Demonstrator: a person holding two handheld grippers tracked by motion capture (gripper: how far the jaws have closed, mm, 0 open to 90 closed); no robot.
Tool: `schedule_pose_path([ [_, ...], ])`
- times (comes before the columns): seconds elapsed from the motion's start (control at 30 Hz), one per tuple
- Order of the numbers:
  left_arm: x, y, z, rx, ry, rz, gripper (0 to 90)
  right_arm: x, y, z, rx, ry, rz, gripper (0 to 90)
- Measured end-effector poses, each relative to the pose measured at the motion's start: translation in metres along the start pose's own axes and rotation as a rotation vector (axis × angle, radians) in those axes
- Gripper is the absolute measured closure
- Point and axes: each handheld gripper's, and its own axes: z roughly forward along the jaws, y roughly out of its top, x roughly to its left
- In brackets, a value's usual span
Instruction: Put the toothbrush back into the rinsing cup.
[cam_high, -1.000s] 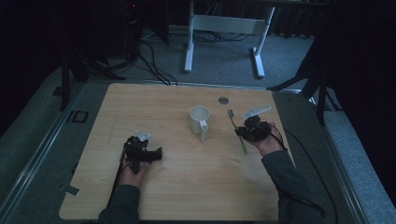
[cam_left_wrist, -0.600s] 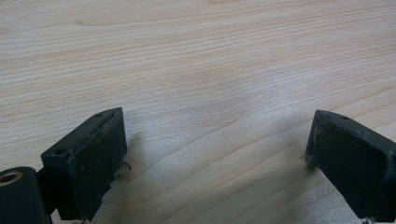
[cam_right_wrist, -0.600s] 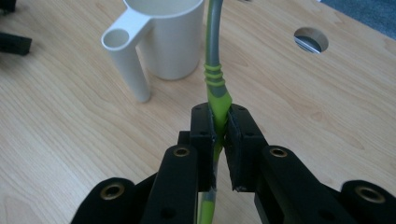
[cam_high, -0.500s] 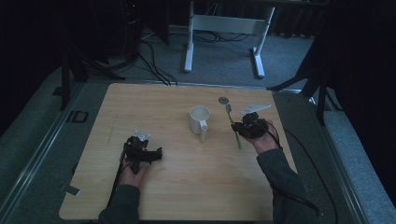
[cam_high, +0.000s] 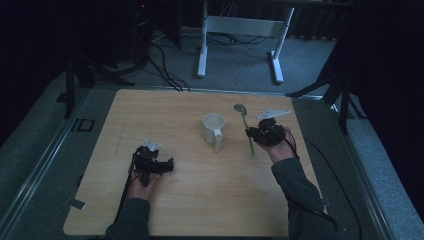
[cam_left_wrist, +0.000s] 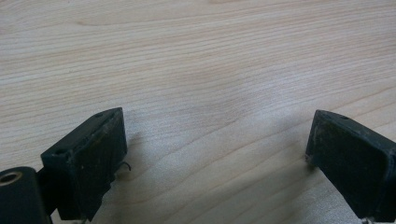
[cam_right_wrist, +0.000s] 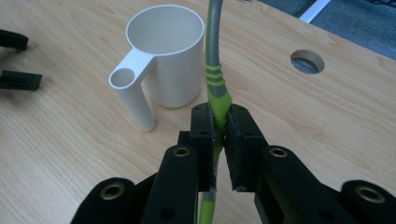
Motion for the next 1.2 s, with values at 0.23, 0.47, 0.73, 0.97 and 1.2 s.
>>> schedule_pose_path([
  [0.23, 0.000, 0.000, 0.000, 0.001, 0.000, 0.000, 5.5, 0.000, 0.003, 0.000, -0.029, 0.013, 0.030, 81.9],
  [0.47, 0.000, 0.000, 0.000, 0.001, 0.000, 0.000, 5.5, -0.001, 0.006, 0.001, -0.056, 0.025, 0.055, 81.9],
  [0.73, 0.000, 0.000, 0.000, 0.001, 0.000, 0.000, 5.5, -0.002, 0.008, 0.003, -0.092, 0.056, 0.102, 81.9],
  [0.97, 0.000, 0.000, 0.000, 0.001, 0.000, 0.000, 5.5, -0.003, 0.010, 0.004, -0.123, 0.061, 0.125, 81.9],
  [1.2, 0.000, 0.000, 0.000, 0.001, 0.000, 0.000, 5.5, -0.002, 0.012, 0.004, -0.146, 0.063, 0.140, 81.9],
])
